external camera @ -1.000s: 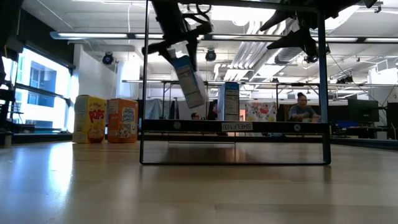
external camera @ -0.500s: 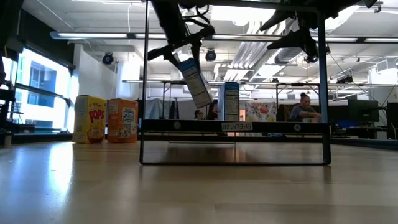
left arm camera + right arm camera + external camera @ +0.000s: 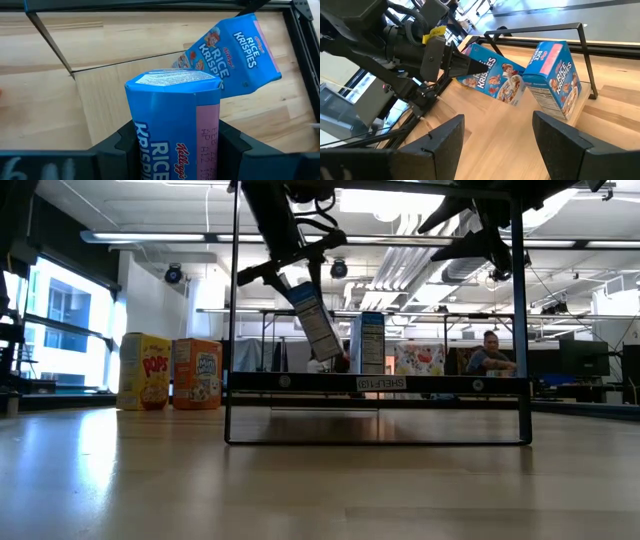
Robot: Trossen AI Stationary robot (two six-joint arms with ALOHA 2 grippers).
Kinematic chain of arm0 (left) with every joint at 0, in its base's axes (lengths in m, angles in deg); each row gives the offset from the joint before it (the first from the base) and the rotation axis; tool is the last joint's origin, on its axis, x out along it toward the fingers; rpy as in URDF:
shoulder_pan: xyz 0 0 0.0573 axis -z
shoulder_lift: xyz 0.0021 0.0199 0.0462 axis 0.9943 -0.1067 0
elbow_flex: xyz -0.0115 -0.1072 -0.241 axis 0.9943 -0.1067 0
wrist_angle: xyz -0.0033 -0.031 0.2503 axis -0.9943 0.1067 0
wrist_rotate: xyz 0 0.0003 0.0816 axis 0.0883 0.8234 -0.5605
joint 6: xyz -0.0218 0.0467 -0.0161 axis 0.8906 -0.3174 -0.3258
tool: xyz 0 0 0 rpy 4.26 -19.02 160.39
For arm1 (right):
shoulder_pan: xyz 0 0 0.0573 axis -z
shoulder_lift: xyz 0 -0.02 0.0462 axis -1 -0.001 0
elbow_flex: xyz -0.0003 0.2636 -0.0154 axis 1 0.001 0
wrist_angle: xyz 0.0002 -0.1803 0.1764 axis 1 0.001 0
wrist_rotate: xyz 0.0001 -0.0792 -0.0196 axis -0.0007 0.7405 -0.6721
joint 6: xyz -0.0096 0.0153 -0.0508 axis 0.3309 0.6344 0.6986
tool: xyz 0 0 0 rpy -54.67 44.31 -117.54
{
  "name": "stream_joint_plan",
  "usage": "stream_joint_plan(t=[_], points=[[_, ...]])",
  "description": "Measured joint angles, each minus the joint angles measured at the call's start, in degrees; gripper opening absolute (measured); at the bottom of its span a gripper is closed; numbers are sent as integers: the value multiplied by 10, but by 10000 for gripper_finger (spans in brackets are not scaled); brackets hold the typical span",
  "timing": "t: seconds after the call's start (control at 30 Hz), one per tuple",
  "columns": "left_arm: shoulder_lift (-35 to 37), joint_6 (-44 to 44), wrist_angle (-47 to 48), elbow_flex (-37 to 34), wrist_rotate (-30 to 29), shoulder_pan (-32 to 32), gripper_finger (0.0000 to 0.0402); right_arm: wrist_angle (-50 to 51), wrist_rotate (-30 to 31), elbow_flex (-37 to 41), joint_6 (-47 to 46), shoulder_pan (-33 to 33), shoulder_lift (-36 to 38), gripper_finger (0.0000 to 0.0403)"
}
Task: Stack cereal on shelf
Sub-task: Put the blue cereal box on the shelf aligned with the other blue cereal box
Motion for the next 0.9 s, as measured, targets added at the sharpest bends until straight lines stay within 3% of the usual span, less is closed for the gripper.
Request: stream_joint_plan(t=[0.9], points=[[-22, -20, -1, 0, 1, 0, 164, 0, 0, 0, -11, 0, 0, 229]])
